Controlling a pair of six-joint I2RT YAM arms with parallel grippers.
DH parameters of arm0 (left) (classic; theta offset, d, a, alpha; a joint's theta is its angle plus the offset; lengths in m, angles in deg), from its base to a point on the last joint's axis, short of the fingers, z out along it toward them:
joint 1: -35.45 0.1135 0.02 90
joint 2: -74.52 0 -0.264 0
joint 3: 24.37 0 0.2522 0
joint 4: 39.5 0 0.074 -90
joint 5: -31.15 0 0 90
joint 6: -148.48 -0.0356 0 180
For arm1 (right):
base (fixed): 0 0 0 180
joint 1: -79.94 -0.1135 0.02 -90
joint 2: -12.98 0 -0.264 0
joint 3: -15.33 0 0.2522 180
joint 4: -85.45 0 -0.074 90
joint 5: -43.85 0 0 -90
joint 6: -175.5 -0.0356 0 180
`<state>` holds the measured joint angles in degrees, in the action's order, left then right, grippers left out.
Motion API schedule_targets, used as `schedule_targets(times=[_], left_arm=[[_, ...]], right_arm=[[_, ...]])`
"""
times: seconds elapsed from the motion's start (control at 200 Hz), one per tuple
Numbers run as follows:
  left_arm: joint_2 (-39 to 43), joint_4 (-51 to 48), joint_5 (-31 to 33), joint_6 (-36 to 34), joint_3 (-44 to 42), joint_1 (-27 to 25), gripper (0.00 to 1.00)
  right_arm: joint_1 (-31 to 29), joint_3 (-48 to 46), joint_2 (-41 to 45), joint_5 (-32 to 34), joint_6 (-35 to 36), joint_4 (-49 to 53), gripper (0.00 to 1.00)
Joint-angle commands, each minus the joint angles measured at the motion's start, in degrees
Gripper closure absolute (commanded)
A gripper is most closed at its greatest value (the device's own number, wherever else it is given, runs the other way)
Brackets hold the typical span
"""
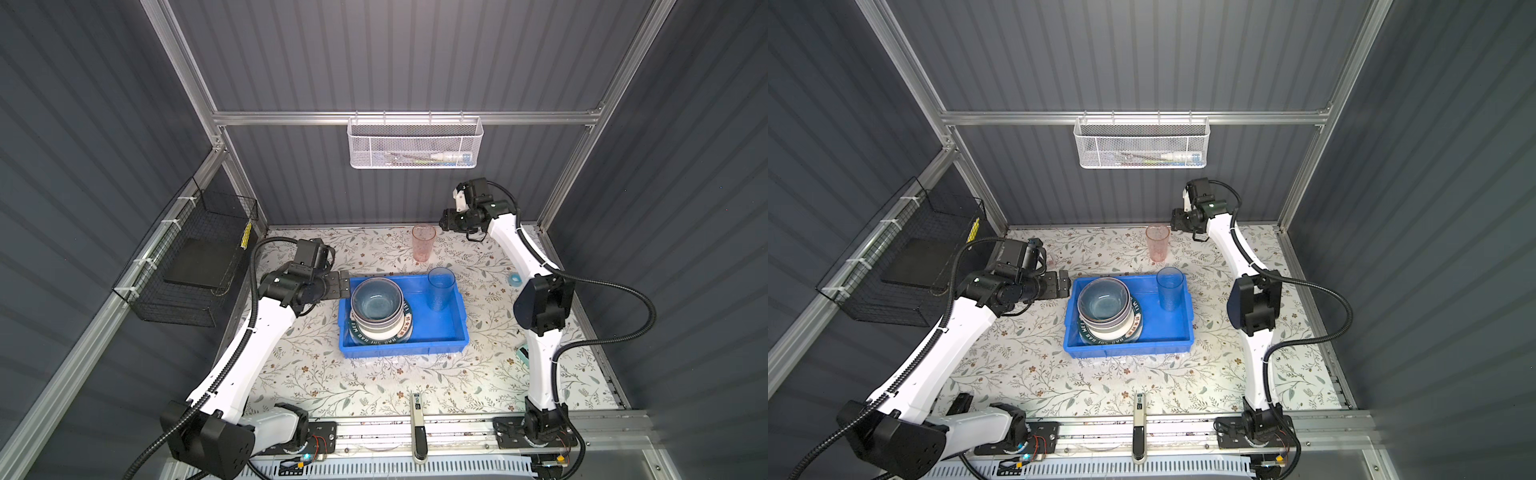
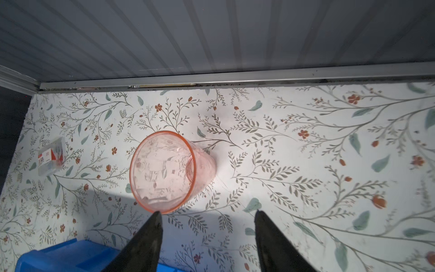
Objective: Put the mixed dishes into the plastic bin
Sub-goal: 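Grasp the pink translucent cup with the right gripper and lift it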
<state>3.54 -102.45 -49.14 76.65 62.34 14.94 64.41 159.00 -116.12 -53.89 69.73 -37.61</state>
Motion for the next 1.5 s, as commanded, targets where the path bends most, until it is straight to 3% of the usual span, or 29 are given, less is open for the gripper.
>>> schedule_targets(times=[0.0, 0.41, 0.805, 1.156, 1.496], left_arm=[[1.2, 1.3, 1.6, -2.1, -0.8, 0.4, 0.00], [-1.9, 2.3, 2.2, -5.1, -0.1, 0.5, 0.00], [-2.5, 1.5, 3.4, -5.8, 0.6, 0.5, 0.00], [-0.3, 0.9, 2.7, -4.0, -1.2, 0.5, 0.00], [2.9, 1.1, 2.4, -1.8, -4.8, 0.5, 0.00]], right_arm=[[0.1, 2.4, -2.0, -2.6, -1.4, -0.6, 0.40], [-1.1, 4.2, -8.5, -5.9, -3.3, -3.9, 0.47], [-1.1, 6.9, -11.9, -2.1, -3.3, 0.4, 0.71], [-1.0, -3.5, -3.7, -2.2, -2.9, -2.6, 1.00], [-0.9, -8.2, 7.2, -1.7, -0.6, -1.1, 1.00]])
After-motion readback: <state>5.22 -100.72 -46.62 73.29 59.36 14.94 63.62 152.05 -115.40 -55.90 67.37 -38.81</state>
